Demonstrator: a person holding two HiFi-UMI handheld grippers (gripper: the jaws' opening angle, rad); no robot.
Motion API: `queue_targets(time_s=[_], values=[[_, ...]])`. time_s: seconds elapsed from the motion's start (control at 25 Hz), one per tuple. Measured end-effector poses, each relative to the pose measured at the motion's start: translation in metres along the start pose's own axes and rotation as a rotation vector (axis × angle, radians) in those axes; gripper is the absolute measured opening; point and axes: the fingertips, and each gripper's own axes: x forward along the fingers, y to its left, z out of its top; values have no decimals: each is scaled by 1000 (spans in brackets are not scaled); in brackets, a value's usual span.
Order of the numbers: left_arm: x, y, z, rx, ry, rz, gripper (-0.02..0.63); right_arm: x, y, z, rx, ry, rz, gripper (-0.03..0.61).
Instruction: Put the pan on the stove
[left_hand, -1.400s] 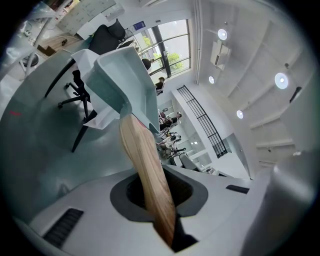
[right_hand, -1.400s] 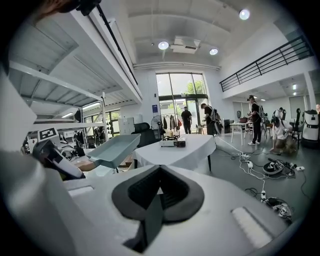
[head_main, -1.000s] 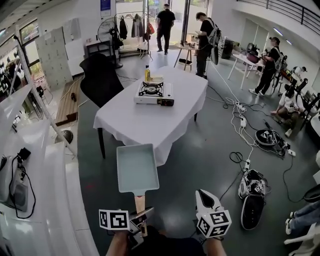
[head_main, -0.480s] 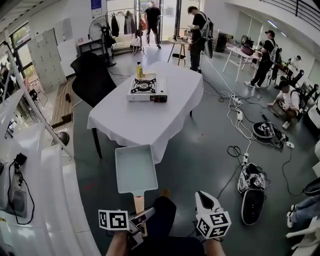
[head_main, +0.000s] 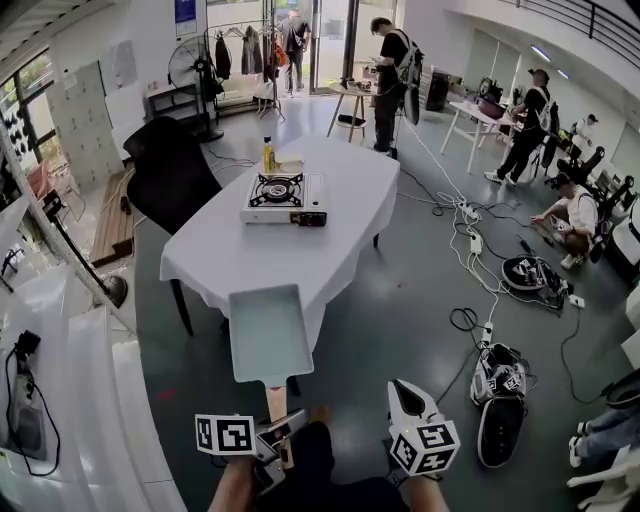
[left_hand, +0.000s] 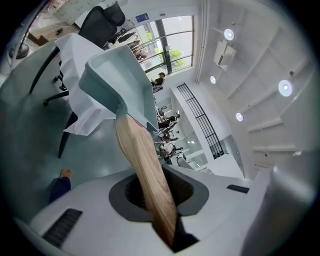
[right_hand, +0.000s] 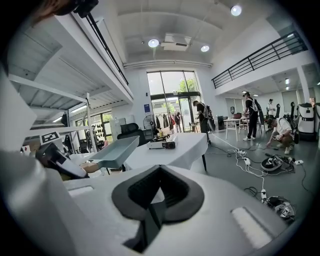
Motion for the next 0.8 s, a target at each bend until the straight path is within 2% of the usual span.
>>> queue_targets(time_s=[0.52, 0.8], values=[[62, 4, 145, 31, -34, -18, 64, 121, -49, 79, -32, -27, -6, 0], [93, 15, 203, 27, -42, -35, 67, 179, -74, 103, -31, -51, -14, 0]])
